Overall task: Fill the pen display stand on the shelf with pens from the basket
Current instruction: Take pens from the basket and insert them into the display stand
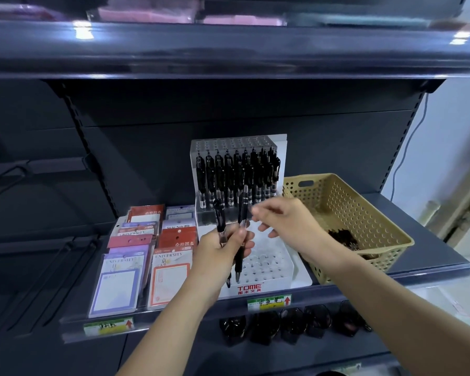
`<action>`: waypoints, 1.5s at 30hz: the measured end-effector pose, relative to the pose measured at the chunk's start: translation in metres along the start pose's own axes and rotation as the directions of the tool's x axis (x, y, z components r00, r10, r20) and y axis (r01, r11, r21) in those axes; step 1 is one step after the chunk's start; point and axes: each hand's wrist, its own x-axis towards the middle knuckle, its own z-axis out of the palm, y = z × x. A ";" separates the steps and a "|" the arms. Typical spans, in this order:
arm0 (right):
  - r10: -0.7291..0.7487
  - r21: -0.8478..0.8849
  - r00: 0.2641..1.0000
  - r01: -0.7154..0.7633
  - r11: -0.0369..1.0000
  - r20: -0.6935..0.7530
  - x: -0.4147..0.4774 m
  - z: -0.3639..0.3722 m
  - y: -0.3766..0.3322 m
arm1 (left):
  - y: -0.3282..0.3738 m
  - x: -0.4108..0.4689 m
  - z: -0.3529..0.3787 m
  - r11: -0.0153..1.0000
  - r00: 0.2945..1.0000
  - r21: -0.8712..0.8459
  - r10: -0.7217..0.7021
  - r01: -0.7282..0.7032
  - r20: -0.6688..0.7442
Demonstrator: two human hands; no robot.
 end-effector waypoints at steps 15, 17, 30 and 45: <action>0.066 0.228 0.988 -0.098 0.969 0.141 -0.009 -0.011 0.007 | 0.008 -0.006 0.012 1.000 0.987 0.000 -0.011 0.011 0.161; 0.094 0.329 0.975 -0.157 0.931 0.200 -0.009 -0.015 0.012 | 0.008 -0.007 0.014 1.000 0.982 -0.009 -0.019 0.021 0.190; 0.053 0.243 0.956 0.020 0.970 -0.288 0.016 -0.057 -0.008 | -0.005 0.004 -0.001 0.969 0.994 0.242 0.076 -0.056 -0.074; -0.114 -0.107 0.886 0.074 0.992 -0.450 0.049 -0.045 -0.019 | 0.000 0.008 -0.020 0.994 0.982 0.108 0.015 0.005 -0.189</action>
